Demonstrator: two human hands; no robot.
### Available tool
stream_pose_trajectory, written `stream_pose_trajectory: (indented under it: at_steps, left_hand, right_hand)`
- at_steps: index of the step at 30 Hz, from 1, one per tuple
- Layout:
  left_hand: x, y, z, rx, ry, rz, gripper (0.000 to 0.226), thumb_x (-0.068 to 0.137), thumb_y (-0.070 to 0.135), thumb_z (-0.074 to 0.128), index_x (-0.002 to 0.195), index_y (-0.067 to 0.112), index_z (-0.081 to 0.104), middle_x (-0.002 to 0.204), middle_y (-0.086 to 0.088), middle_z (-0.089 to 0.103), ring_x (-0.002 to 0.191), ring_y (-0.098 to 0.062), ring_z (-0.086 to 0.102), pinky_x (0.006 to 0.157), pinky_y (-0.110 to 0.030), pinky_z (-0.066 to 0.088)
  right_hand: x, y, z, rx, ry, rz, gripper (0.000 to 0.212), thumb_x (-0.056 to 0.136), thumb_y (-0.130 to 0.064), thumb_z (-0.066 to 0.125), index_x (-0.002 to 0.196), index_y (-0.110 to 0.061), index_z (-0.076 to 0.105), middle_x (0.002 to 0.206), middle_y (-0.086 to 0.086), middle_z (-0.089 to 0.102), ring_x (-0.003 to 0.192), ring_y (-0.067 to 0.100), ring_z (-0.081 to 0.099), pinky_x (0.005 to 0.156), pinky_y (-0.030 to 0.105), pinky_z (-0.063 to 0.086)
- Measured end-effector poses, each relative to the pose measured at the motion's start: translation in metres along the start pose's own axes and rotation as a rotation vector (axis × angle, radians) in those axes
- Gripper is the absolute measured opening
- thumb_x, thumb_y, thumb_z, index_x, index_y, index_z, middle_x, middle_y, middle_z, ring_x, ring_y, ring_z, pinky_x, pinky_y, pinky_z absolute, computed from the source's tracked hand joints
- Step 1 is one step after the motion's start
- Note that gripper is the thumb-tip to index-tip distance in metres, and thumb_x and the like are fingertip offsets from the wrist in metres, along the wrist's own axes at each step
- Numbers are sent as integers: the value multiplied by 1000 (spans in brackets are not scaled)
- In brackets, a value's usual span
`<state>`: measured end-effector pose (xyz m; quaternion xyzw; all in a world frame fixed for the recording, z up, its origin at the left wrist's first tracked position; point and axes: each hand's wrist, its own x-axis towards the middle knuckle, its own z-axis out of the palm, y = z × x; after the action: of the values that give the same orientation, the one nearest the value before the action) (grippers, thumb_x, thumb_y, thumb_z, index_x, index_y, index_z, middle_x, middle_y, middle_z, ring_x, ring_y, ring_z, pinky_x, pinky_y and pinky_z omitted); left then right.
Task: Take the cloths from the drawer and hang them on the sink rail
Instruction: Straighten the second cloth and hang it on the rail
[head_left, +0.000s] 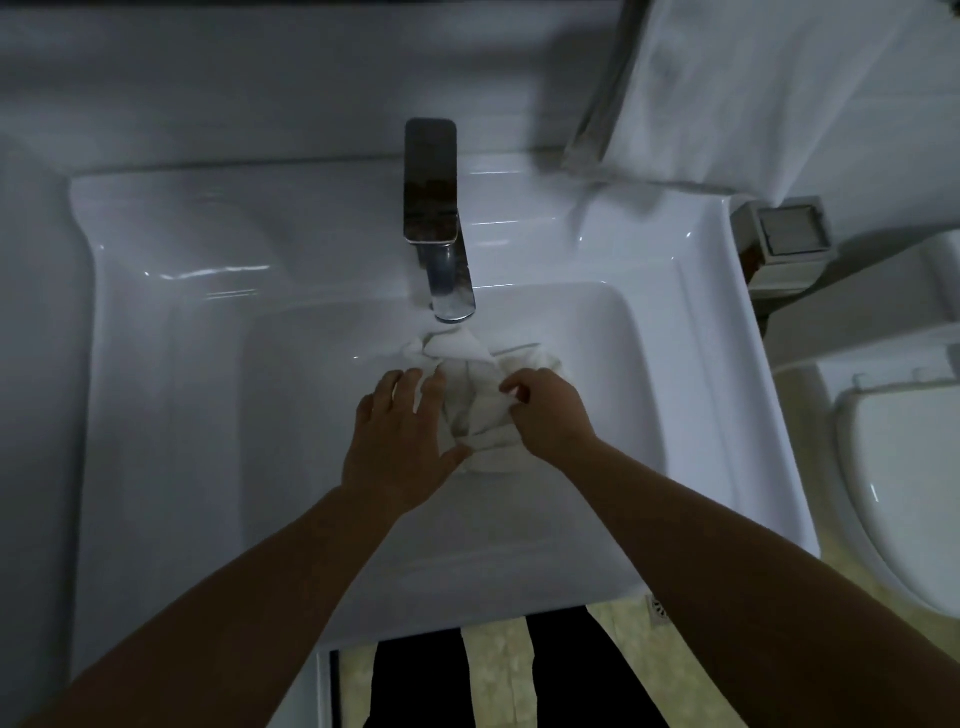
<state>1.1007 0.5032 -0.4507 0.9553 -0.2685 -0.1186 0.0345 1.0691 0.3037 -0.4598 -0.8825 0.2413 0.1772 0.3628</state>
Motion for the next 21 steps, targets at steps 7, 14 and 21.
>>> stream_pose_trajectory:
  at_steps: [7,14,21]
  left_hand:
    - [-15,23,-81,-290,-14,-8,91,75,60,68,147,17,33,145,-12,38,133,-33,30,106,-50,36]
    - [-29,49,-186,-483,121,-56,63,74,57,70,119,15,56,113,-3,62,106,-21,56,88,-33,47]
    - [-48,42,-273,-489,237,-102,46,84,49,66,118,20,62,115,1,63,104,-17,58,83,-23,39]
  right_hand:
    - [-50,-72,-73,293,-121,-300,46,73,22,51,101,-8,72,83,-4,61,71,-2,57,70,9,42]
    - [-91,-160,-160,313,-251,-395,41,78,14,65,100,-20,72,88,-4,71,83,4,65,81,18,52]
    - [-123,-216,-213,-15,-289,-634,65,73,16,49,115,-32,60,99,-8,71,97,6,65,84,30,55]
